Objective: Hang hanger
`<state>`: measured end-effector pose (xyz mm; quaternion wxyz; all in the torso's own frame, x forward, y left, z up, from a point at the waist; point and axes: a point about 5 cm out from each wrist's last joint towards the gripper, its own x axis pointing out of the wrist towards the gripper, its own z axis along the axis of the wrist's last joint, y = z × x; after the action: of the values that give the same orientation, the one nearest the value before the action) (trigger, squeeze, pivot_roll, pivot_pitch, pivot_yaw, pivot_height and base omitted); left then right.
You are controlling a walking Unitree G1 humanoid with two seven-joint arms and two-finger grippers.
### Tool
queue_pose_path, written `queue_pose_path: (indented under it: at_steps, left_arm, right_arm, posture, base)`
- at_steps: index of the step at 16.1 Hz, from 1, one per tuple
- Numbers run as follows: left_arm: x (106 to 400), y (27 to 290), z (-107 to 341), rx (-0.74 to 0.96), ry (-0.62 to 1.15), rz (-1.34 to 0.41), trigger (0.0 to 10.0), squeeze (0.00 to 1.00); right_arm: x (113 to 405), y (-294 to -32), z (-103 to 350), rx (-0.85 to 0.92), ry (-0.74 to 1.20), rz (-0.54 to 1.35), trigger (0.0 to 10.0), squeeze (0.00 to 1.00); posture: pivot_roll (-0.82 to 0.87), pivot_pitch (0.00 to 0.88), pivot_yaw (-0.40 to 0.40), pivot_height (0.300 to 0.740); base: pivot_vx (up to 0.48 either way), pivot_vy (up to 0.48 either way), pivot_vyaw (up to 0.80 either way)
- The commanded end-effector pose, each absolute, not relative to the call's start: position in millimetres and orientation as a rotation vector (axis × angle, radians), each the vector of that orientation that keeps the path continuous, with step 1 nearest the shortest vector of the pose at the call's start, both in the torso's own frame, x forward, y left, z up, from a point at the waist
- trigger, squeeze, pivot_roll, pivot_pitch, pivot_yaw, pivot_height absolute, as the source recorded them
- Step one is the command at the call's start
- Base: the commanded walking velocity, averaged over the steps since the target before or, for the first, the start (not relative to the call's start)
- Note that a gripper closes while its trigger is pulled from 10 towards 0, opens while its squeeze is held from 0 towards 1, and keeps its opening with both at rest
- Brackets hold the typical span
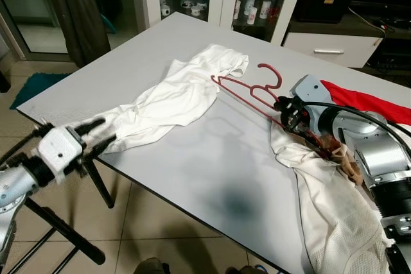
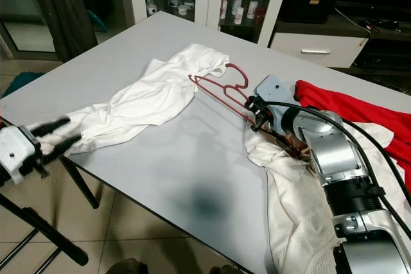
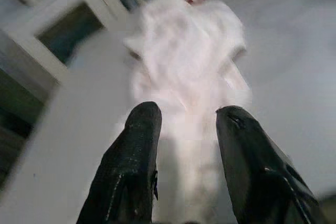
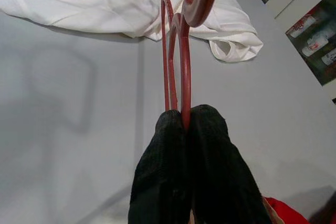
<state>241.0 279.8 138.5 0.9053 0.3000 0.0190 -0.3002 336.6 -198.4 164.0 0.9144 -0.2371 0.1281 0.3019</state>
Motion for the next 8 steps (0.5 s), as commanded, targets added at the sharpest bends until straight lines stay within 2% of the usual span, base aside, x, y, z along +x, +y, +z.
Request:
queue_pose_path:
  at_steps: [1,4,8]
  left_arm:
    - [239.8,280.8,130.8,0.598,0.104,-0.672,10.0,0.00]
    - [241.3,285.3,125.9,0.582,0.133,-0.684,10.0,0.00]
    - [254.5,300.2,123.8,0.592,0.140,-0.603,10.0,0.00]
  right_arm:
    - [336.9,-201.8,169.7,-0.479,0.243,0.600,10.0,0.00]
    - [336.2,-202.2,170.7,-0.480,0.240,0.598,10.0,0.00]
    - [334.3,-202.8,169.3,-0.479,0.242,0.596,10.0,0.00]
  posture:
    - [0.03,0.014,-0.032,0.740]
    - [0.03,0.015,-0.031,0.740]
    - [0.02,0.019,-0.024,0.740]
  base:
    - [0.000,0.000,0.00]
    - [0.000,0.000,0.00]
    - [0.000,0.000,0.00]
